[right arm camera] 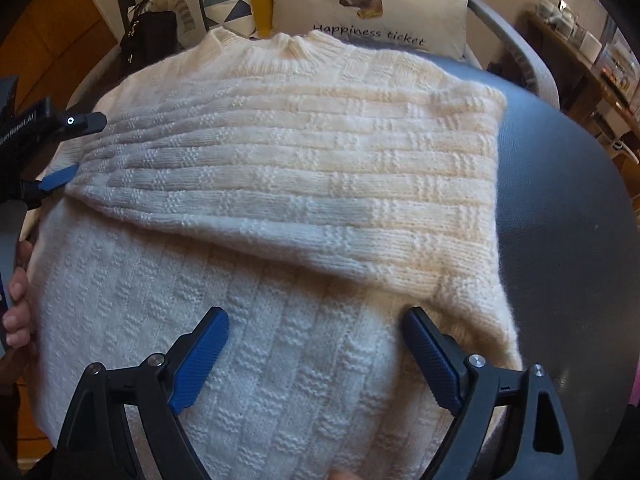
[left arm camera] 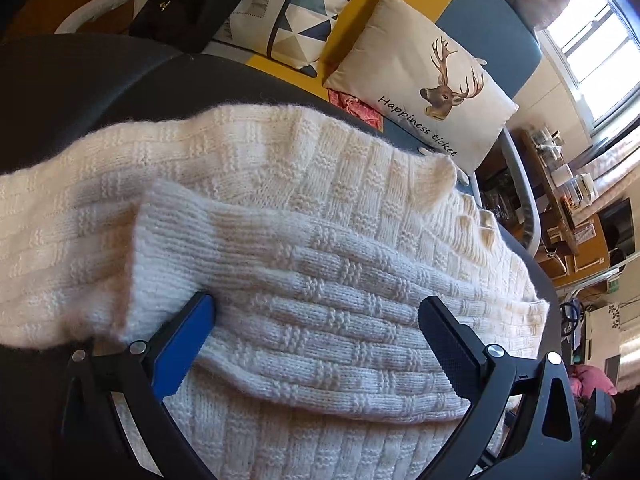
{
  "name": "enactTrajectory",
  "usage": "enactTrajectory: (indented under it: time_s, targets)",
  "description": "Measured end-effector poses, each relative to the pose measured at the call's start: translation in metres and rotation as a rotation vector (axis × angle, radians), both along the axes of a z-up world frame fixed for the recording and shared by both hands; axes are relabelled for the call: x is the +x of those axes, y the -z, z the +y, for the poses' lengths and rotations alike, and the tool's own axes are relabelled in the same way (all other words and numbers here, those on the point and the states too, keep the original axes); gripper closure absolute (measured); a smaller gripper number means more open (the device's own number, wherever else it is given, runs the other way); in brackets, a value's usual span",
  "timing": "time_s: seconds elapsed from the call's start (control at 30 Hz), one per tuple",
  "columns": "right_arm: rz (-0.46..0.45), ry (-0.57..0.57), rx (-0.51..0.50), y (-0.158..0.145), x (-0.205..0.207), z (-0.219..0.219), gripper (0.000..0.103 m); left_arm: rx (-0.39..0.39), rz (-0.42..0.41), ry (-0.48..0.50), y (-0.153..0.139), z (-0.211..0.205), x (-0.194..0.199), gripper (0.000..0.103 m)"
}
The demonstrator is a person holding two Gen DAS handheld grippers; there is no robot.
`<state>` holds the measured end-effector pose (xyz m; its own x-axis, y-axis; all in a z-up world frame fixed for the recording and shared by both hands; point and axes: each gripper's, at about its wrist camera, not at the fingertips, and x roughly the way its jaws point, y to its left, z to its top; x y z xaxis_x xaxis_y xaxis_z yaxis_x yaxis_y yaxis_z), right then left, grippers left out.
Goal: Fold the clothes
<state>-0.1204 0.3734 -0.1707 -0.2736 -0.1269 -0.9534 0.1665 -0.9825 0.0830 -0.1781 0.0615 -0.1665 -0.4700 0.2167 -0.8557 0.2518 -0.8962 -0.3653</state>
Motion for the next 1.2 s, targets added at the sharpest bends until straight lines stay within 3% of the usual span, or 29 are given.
enactTrajectory:
  time_s: [0.17,0.27,0.33,0.43,0.6,0.73,0.87,0.97,1.03,1.1,1.2]
  targets:
    - [-0.062,-0.098,0.015,0.0,0.006,0.018,0.011,-0.014,-0.006,0.015,0.001,0.001,0.001,0.0]
    - [-0.113,-0.125,0.168,-0.004,0.007,0.025,0.011,-0.028,-0.006,0.017,0.004,0.004,0.003,0.0]
    - [-0.165,-0.214,0.197,0.006,0.003,0.03,0.0,-0.04,-0.008,0.017,0.005,0.007,0.004,0.0]
    - [-0.188,-0.287,0.104,0.012,-0.01,0.04,0.0,-0.027,-0.007,0.003,0.009,0.007,0.007,0.0]
    - [0.009,-0.296,0.119,0.007,0.013,0.041,0.0,-0.012,-0.001,-0.012,0.013,0.007,0.011,0.0]
    - [0.099,-0.265,0.146,0.003,0.024,0.039,0.0,-0.051,0.007,-0.005,0.017,0.015,0.015,0.0]
    - [0.29,-0.354,0.289,-0.012,0.048,0.028,0.005,-0.06,0.048,-0.009,0.015,0.02,0.023,0.0]
    - [0.393,-0.201,0.319,-0.029,0.051,0.042,0.007,-0.066,0.082,-0.013,0.015,0.021,0.031,0.0]
    - [0.393,-0.106,0.33,-0.025,0.044,0.047,0.006,-0.074,0.092,-0.009,0.014,0.022,0.033,0.0]
    - [0.407,-0.125,0.42,-0.019,0.043,0.026,0.006,-0.078,0.101,-0.006,0.012,0.023,0.034,0.0]
    - [0.544,-0.121,0.532,-0.01,0.051,0.029,0.006,-0.079,0.115,-0.003,0.01,0.024,0.037,0.0]
